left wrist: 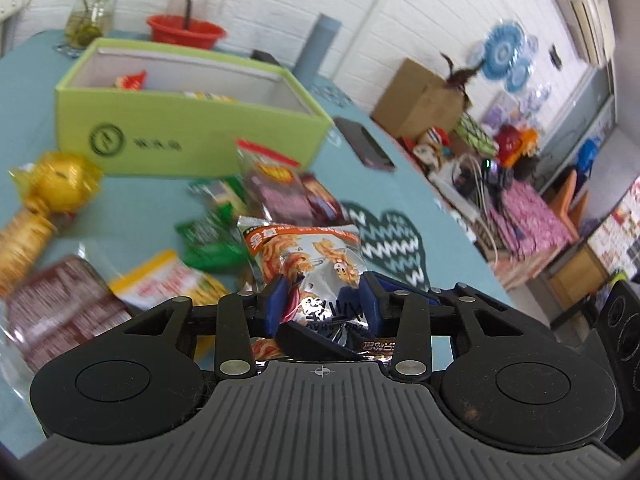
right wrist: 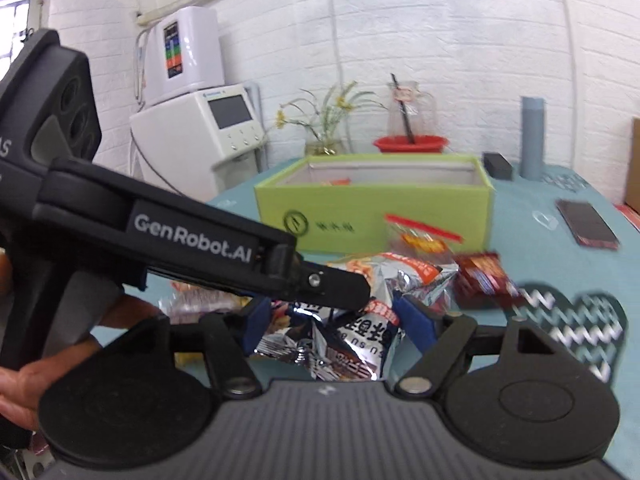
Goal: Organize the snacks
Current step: 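Return the left gripper to the pile and grasp the silver-orange snack bag, then carry the silver-orange bag with the left gripper and release it into the green box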
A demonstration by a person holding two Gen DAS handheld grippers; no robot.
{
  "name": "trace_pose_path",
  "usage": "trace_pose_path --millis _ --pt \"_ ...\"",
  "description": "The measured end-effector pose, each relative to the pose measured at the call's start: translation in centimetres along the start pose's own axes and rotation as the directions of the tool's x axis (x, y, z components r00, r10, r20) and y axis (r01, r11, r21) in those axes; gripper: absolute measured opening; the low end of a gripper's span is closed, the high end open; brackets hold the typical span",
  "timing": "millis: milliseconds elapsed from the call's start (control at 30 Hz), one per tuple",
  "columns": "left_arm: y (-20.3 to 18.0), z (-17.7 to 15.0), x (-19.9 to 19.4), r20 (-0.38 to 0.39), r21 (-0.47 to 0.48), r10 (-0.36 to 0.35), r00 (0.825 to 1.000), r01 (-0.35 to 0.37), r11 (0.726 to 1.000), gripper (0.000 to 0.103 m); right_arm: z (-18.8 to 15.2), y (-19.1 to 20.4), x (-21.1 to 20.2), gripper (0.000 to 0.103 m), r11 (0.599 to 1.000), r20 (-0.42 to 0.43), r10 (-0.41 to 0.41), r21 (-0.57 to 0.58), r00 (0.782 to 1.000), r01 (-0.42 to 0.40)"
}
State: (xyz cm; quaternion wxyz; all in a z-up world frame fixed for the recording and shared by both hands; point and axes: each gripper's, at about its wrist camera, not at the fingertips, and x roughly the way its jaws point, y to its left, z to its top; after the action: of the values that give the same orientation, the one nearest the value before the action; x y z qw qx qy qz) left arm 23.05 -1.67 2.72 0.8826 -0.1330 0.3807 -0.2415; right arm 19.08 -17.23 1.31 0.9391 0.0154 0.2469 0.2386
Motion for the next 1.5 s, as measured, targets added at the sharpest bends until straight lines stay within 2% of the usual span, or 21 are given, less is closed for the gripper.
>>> trace_pose_path --millis 100,133,267,333,367,433,600,700,867,933,1033,1067,1300,1500 --pt "-1.0 -2.0 1.6 -0.039 0.02 0.031 0.999 -0.03 0.999 0.018 -2.0 -1.3 -0.3 0.08 0.999 -0.051 0.004 0.052 0.999 -0.002" --pt "-1.3 -2.4 1.8 -0.048 0.026 0.045 0.998 -0.044 0.999 0.024 -2.5 -1.6 -0.4 0.08 0.998 -0.056 0.006 0.06 0.998 -0.003" --pt "-1.7 -2.7 1.1 -0.053 0.038 0.049 0.997 -0.047 0.998 0.033 -3.1 -2.3 -1.6 0.085 0.996 -0.032 0.036 0.082 0.999 -0.033" --pt "-1.7 -2.4 0.3 -0.021 0.051 0.071 0.997 -0.07 0.996 0.048 -3.2 -2.4 -2.4 0.092 0.997 -0.012 0.02 0.076 1.0 -0.019" --pt "-1.6 -2.1 0.1 -0.011 0.051 0.087 0.996 -0.087 0.995 0.05 -3.2 -2.5 -2.6 0.092 0.997 -0.005 0.018 0.079 1.0 -0.017" --pt "-1.4 -1.7 0.3 -0.017 0.042 0.098 0.995 -0.097 0.994 0.049 -3.3 -3.0 -2.9 0.094 0.995 0.002 0.019 0.1 1.0 -0.019" --pt "-1.4 -1.7 2.0 -0.092 0.016 0.046 0.995 -0.045 0.999 0.044 -3.9 -3.8 -2.3 0.094 0.989 -0.023 0.029 0.143 0.999 -0.025" --pt "-1.6 -1.8 3.0 -0.113 0.034 0.07 0.991 -0.067 0.997 0.042 -4.2 -3.8 -1.8 0.094 0.988 -0.036 0.043 0.149 0.998 -0.037" --pt "-1.3 -2.0 3.4 -0.129 0.009 0.043 0.991 -0.042 0.999 0.042 -4.4 -4.1 -0.2 0.095 0.984 -0.053 0.073 0.169 0.996 -0.063" --pt "-1.1 -2.2 3.6 -0.135 -0.002 0.03 0.99 -0.031 1.0 0.039 -4.6 -4.2 0.2 0.094 0.982 -0.05 0.081 0.172 0.995 -0.072" --pt "-1.2 -2.3 3.1 -0.122 0.004 0.022 0.992 -0.021 1.0 0.025 -4.5 -4.0 -0.3 0.08 0.987 -0.044 0.057 0.152 0.997 -0.05" --pt "-1.4 -2.2 2.9 -0.121 0.007 0.015 0.993 -0.014 1.0 0.025 -4.4 -3.9 -0.6 0.079 0.988 -0.041 0.054 0.148 0.998 -0.047" --pt "-4.4 -1.6 1.7 -0.067 0.078 -0.009 0.998 0.014 0.997 0.023 -3.0 -4.0 -3.1 0.079 0.992 0.014 -0.009 0.124 1.0 0.007" --pt "-5.1 -0.5 2.0 -0.05 0.084 -0.003 0.999 0.007 0.996 0.024 -1.9 -4.6 -2.9 0.079 0.993 0.03 -0.019 0.115 0.999 0.016"
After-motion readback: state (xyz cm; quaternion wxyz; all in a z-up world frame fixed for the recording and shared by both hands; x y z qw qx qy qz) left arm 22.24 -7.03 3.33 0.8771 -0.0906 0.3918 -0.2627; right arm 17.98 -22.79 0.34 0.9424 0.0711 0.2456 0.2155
